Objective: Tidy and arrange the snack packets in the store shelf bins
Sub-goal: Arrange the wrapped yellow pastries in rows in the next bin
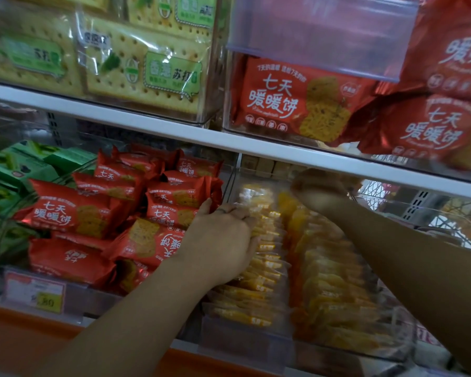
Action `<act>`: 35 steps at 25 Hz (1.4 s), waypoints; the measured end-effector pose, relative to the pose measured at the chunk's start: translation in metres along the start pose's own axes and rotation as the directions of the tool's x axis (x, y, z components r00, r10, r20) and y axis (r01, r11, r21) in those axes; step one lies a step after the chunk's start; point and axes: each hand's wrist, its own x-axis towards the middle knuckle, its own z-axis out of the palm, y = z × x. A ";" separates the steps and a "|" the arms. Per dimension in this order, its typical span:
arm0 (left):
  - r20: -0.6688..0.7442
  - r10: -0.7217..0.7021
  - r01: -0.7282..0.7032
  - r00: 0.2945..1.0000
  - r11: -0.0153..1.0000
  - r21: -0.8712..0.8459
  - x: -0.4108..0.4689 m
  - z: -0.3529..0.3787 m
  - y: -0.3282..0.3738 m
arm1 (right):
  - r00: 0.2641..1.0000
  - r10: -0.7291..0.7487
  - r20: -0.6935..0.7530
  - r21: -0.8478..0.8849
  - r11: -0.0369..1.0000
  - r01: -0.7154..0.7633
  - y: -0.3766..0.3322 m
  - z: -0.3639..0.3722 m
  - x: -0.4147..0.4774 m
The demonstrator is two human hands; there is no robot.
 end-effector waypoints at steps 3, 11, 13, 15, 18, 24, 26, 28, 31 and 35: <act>-0.011 -0.004 0.004 1.000 1.000 -0.006 0.001 0.001 0.000 | 0.935 -0.050 -0.351 0.307 0.937 0.165 0.018 0.006 -0.018; -0.032 0.005 -0.006 0.999 0.999 -0.045 0.001 0.001 0.001 | 0.914 -0.249 -0.320 -0.258 0.951 0.169 -0.040 -0.022 -0.079; -0.067 0.018 -0.025 0.998 0.994 -0.108 0.000 0.000 0.000 | 0.923 -0.190 -0.333 -0.091 0.981 0.170 -0.050 -0.023 -0.103; -0.097 0.059 -0.078 0.994 0.974 -0.211 -0.005 -0.003 -0.003 | 0.936 -0.120 -0.331 0.080 0.985 0.155 -0.058 -0.025 -0.132; -0.116 0.144 -0.172 0.983 0.942 -0.289 -0.015 -0.012 -0.010 | 0.952 -0.043 -0.303 0.234 0.965 0.118 -0.070 -0.033 -0.172; -0.038 0.198 -0.201 0.980 0.968 -0.150 -0.040 -0.025 -0.018 | 0.952 -0.074 -0.297 0.256 0.954 0.154 -0.104 -0.054 -0.218; -0.023 0.193 -0.194 0.981 0.973 -0.129 -0.050 -0.028 -0.016 | 0.948 -0.102 -0.300 0.219 0.960 0.172 -0.114 -0.062 -0.224; 0.013 0.176 -0.172 0.984 0.975 -0.143 -0.056 -0.032 -0.013 | 0.955 -0.137 -0.262 0.183 0.965 0.188 -0.123 -0.068 -0.227; 0.040 0.138 -0.129 0.990 0.975 -0.179 -0.058 -0.037 -0.013 | 0.969 -0.147 -0.198 0.153 0.972 0.179 -0.130 -0.071 -0.228; 0.040 0.099 -0.086 0.994 0.967 -0.238 -0.057 -0.043 -0.018 | 0.978 -0.147 -0.151 0.170 0.970 0.172 -0.137 -0.070 -0.224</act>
